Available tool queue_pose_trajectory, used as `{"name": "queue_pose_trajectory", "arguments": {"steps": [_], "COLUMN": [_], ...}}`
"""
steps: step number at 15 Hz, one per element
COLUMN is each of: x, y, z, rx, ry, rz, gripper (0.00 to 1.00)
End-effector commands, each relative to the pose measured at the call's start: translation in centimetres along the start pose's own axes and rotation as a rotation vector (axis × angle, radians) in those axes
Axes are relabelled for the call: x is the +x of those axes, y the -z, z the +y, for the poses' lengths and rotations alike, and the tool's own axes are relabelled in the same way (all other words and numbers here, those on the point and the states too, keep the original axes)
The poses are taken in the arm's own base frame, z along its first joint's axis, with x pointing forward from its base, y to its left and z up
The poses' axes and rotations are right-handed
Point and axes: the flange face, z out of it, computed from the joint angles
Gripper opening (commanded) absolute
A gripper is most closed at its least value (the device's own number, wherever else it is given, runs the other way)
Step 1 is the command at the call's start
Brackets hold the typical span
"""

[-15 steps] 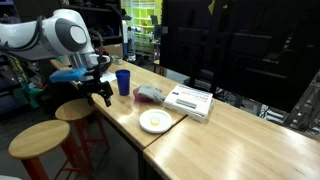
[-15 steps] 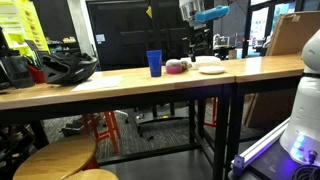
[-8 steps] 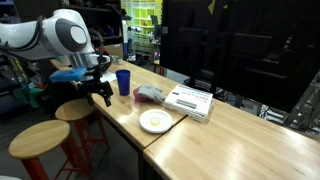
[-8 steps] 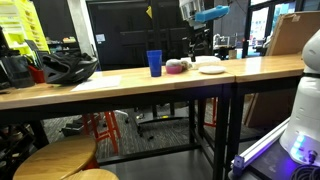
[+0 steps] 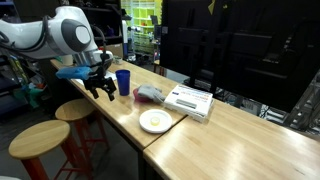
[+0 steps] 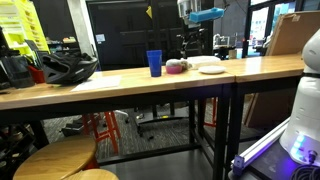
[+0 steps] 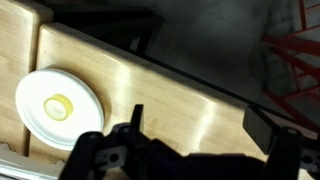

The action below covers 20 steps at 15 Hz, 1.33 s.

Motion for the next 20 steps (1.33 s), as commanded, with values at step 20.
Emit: {"name": "queue_pose_trajectory", "arguments": {"steps": [20], "x": [7.0], "y": [-1.1], "z": [0.0], "rx": [-0.039], "ry": [-0.018], "rz": [0.230], "gripper": [1.00]}}
